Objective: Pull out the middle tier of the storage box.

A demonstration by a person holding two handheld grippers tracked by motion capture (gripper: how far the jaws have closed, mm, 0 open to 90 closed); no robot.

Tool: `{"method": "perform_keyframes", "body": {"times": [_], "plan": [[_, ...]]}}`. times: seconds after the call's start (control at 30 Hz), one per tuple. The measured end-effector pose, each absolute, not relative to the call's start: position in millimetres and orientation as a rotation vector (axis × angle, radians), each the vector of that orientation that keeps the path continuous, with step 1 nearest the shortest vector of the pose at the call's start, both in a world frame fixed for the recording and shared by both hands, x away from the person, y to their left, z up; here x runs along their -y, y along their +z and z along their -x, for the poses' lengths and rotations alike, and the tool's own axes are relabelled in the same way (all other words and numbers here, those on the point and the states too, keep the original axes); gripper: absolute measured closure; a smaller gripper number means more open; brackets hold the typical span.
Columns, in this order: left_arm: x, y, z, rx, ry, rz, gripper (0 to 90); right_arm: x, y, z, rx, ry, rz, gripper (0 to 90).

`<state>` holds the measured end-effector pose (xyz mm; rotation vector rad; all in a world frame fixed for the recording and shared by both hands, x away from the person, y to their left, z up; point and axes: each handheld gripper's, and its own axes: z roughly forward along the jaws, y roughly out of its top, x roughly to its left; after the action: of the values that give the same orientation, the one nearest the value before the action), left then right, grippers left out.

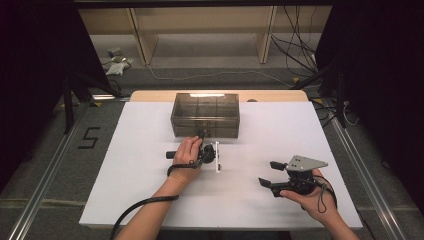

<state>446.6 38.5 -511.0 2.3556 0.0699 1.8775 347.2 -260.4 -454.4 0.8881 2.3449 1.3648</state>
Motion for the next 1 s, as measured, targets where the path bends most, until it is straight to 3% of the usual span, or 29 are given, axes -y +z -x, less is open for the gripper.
{"method": "perform_keyframes", "body": {"times": [0.13, 0.23, 0.27, 0.4, 0.47, 0.67, 1.0], "plan": [[-41, -511, -442, -0.061, 1.864, -2.341, 80.3, 260, -454, -347, -2.344, 1.362, -0.89, 26.5], [-43, -507, -438, -0.064, 1.808, -2.342, 60.3, 261, -454, -347, -2.346, 1.36, -0.892, 26.6], [-44, -502, -436, -0.079, 1.783, -2.333, 60.3, 261, -454, -347, -2.346, 1.36, -0.892, 26.6], [-50, -481, -430, -0.205, 1.565, -2.329, 38.3, 261, -454, -347, -2.344, 1.36, -0.896, 26.5], [-57, -474, -427, -0.27, 1.436, -2.338, 33.2, 261, -455, -347, -2.346, 1.359, -0.894, 26.5], [-78, -472, -420, -0.354, 1.168, -2.415, 25.3, 259, -454, -347, -2.344, 1.361, -0.89, 26.4], [-90, -461, -424, -0.42, 1.004, -2.449, 21.5, 259, -454, -346, -2.356, 1.363, -0.873, 26.2]]}}
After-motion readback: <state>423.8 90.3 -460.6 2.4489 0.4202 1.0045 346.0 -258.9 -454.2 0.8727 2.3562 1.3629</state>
